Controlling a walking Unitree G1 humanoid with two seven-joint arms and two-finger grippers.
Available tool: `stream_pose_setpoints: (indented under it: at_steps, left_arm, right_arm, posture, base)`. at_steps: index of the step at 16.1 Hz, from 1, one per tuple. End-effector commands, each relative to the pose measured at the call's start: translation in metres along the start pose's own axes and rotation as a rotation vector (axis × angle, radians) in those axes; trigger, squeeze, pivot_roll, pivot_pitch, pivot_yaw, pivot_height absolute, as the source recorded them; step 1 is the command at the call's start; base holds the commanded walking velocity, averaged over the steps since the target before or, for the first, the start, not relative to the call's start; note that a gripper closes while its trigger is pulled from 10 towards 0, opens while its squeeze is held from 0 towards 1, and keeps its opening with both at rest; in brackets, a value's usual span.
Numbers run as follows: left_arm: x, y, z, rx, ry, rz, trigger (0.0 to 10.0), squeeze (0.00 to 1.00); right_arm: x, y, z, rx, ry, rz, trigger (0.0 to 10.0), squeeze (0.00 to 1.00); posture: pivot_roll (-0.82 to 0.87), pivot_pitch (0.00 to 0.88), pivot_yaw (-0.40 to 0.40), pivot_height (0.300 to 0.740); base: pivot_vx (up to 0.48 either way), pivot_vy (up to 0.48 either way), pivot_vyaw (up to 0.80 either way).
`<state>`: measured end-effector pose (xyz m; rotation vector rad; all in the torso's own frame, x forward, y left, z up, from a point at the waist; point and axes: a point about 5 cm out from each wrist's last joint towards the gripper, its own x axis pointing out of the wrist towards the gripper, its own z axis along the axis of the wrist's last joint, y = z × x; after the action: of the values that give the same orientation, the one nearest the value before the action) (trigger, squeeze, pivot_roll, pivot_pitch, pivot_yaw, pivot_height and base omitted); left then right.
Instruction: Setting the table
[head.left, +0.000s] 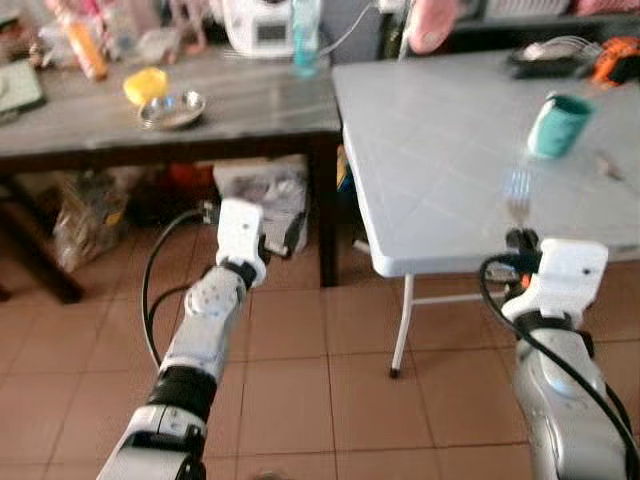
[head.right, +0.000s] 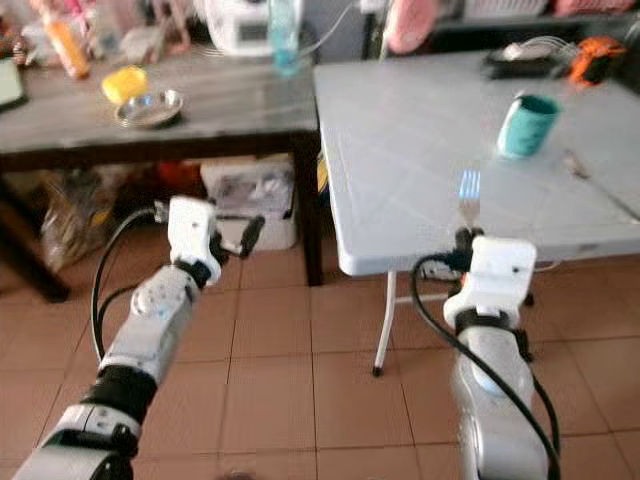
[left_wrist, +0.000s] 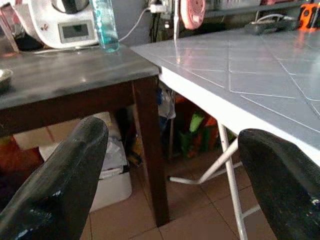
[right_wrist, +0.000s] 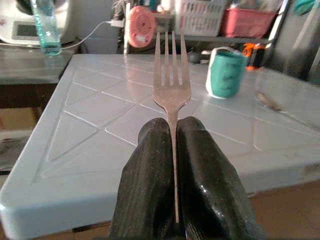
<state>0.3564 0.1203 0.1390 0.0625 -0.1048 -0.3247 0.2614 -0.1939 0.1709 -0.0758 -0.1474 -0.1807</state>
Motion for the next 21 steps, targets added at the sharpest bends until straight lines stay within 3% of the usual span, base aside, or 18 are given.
stream_pose_setpoints:
  at_steps: [1, 5, 10, 15, 21]
  left_arm:
    - [-0.003, 0.012, 0.000, 0.031, 0.001, 0.043, 10.0, 0.00]
    - [0.002, 0.012, 0.004, 0.049, -0.009, 0.069, 10.0, 0.00]
    - [0.008, 0.006, 0.010, 0.047, -0.050, 0.047, 10.0, 0.00]
    - [0.011, -0.007, 0.010, 0.045, -0.063, -0.006, 10.0, 0.00]
    - [0.012, -0.013, 0.011, 0.017, -0.072, -0.056, 10.0, 0.00]
  right_arm:
    - [-0.001, 0.008, 0.003, 0.021, -0.016, 0.029, 10.0, 0.00]
    - [0.002, 0.010, 0.004, 0.008, -0.022, 0.045, 10.0, 0.00]
    - [0.001, 0.008, 0.001, -0.012, -0.022, 0.032, 10.0, 0.00]
    - [0.003, 0.009, 0.002, -0.016, -0.028, 0.029, 10.0, 0.00]
    - [0.005, 0.009, 0.002, -0.019, -0.030, 0.031, 10.0, 0.00]
  posture:
    - [0.05, 0.116, 0.021, 0.740]
    - [0.05, 0.112, 0.022, 0.740]
    - [0.04, 0.099, 0.032, 0.740]
    - [0.04, 0.092, 0.042, 0.740]
    - [0.04, 0.083, 0.040, 0.740]
  base:
    - [0.000, 0.480, 0.00]
    - [0.000, 0.480, 0.00]
    - [0.000, 0.000, 0.00]
    - [0.000, 0.000, 0.62]
    - [0.000, 0.000, 0.45]
